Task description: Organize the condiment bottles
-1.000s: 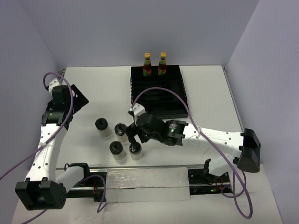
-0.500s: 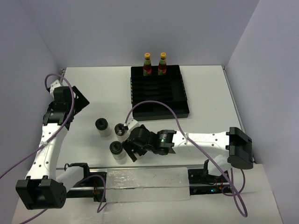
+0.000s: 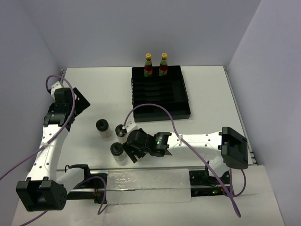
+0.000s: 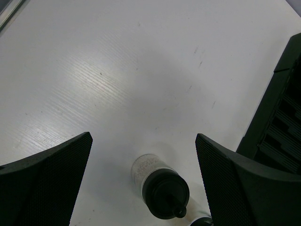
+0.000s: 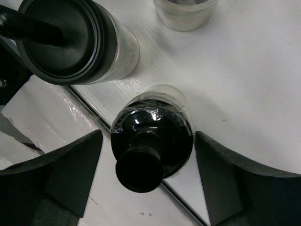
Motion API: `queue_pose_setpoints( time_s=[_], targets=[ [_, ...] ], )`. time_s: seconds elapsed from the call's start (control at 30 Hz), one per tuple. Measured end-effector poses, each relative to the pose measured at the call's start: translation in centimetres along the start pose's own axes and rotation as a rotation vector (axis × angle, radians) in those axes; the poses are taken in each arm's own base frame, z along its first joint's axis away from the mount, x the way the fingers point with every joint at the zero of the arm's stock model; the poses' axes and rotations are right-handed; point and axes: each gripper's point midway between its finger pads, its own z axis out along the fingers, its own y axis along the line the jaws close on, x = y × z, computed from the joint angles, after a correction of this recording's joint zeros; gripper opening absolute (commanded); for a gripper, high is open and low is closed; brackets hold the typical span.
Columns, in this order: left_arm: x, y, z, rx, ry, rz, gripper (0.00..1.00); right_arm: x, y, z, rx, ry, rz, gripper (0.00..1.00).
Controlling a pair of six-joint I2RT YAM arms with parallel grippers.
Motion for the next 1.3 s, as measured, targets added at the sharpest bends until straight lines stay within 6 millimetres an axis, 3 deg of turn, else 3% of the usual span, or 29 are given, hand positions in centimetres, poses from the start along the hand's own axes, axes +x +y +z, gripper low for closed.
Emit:
queue_pose_setpoints(
  time_s=[0.13,0.23,0.4,0.5,0.6,0.67,0.8,0.87,0.97,1.1,1.3],
  targets=[
    [0.1,0.0,0.0,0.001,0.002,0.0,0.99,-0.2,-0.1,0.0,0.007,-0.008,0.0,0.39],
    [0.1,0.0,0.0,0.002,0.002,-0.001,0.99,-0.4,-0.3,0.0,0.022,-0.02,-0.003,0.24],
    [0.1,0.0,0.0,0.002,0.002,-0.001,0.99,-0.4,-1.5,-0.7,0.081,-0.03,-0.01,0.18],
    [0.1,0.0,0.0,0.003,0.002,-0.001,0.99,-0.8,-2.9,-2.1,0.126,-0.038,-0.007,0.17],
    [0.0,-0.1,0.0,0.003,0.001,-0.001,0.99,-2.5,-5.1,-4.2,0.162,-0.084,0.03,0.17],
    [0.0,-0.1,0.0,0.004,0.001,-0.002,0.99,-4.6,-7.8,-6.4,0.202,-0.152,0.085,0.17],
    [0.1,-0.1,0.1,0.008,0.001,-0.003,0.99,-9.4,-16.0,-11.6,0.375,-0.328,0.222,0.17],
    [0.2,-0.1,0.1,0.009,0.005,-0.002,0.99,-11.0,-20.4,-14.1,0.491,-0.39,0.274,0.17],
    [0.2,-0.2,0.1,0.013,0.006,-0.003,0.99,-12.1,-25.1,-16.4,0.614,-0.433,0.328,0.17],
    [0.2,-0.3,0.1,0.017,0.007,-0.004,0.99,-13.4,-30.4,-17.4,0.718,-0.443,0.385,0.16],
    [0.2,-0.3,0.1,0.016,0.007,-0.003,0.99,-15.1,-38.0,-15.7,0.814,-0.443,0.467,0.15]
  ],
)
